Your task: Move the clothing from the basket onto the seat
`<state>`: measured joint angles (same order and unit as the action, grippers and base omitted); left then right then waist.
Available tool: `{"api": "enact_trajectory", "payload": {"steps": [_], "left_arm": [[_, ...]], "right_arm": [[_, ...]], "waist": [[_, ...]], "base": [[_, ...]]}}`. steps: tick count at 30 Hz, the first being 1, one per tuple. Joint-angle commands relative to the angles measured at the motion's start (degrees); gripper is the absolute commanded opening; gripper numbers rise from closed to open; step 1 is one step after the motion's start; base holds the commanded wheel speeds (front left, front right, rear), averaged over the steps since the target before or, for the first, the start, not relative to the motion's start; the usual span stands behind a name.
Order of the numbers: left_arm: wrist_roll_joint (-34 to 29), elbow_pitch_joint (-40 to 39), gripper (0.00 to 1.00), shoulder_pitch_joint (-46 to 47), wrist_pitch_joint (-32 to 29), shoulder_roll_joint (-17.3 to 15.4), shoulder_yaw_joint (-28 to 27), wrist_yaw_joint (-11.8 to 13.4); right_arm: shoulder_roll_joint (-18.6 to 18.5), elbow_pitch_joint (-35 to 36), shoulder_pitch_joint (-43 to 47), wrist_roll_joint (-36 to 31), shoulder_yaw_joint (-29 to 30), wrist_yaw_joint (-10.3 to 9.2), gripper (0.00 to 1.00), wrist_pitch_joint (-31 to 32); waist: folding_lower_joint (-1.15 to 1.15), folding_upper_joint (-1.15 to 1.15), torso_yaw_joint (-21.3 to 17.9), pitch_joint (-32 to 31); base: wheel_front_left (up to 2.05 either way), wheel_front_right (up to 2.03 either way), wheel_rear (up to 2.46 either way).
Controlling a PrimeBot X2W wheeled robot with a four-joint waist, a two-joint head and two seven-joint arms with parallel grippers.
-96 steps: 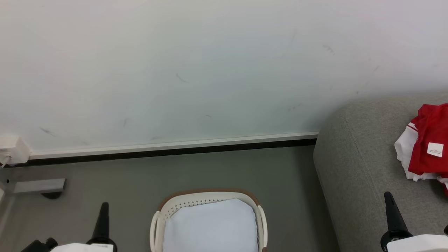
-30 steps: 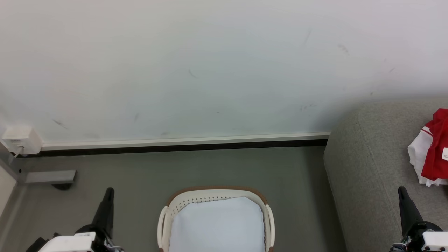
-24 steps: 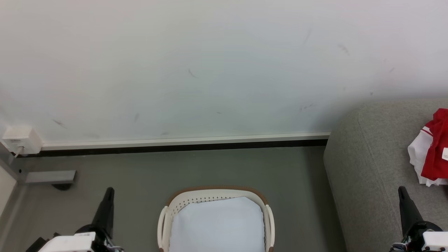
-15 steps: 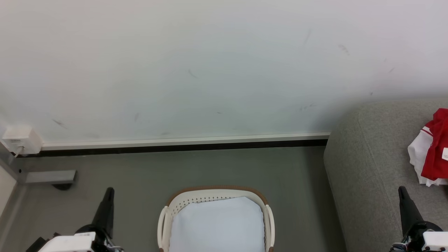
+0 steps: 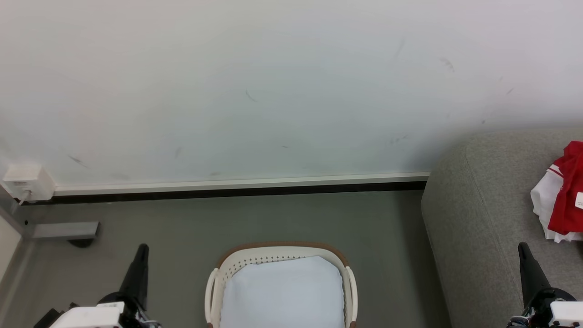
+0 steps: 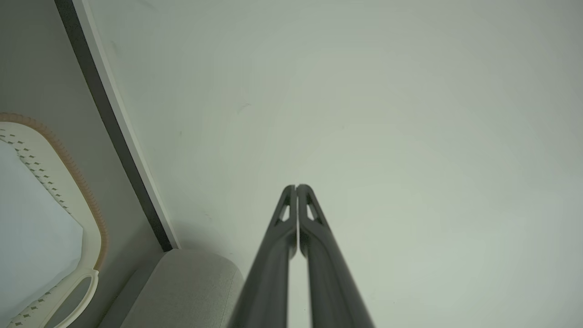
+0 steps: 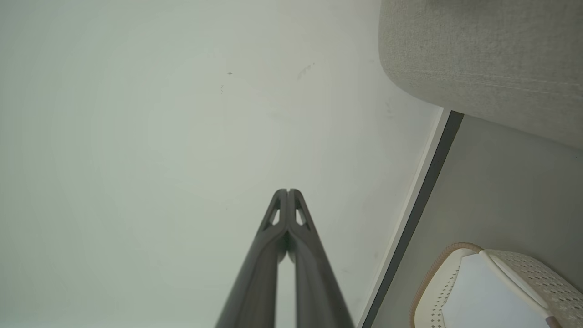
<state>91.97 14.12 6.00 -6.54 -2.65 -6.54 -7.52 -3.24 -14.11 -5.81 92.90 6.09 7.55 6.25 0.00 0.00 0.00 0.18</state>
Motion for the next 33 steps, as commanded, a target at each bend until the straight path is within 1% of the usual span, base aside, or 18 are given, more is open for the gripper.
{"api": "enact_trajectory", "payload": {"steps": [1, 33], "left_arm": [[0.80, -0.19, 0.00, 0.46, -0.22, -0.43, 0.02, 0.06], [0.81, -0.19, 0.00, 0.46, -0.21, -0.42, 0.01, 0.06]], "right_arm": [[0.10, 0.24, -0.65, -0.27, 0.24, -0.12, 0.00, 0.12], [0.21, 0.22, -0.67, -0.50, 0.44, -0.12, 0.00, 0.19]], "waist": [[0.00, 0.00, 0.00, 0.00], [0.00, 0.00, 0.00, 0.00]], "base": [[0.00, 0.00, 0.00], [0.00, 0.00, 0.00]]}}
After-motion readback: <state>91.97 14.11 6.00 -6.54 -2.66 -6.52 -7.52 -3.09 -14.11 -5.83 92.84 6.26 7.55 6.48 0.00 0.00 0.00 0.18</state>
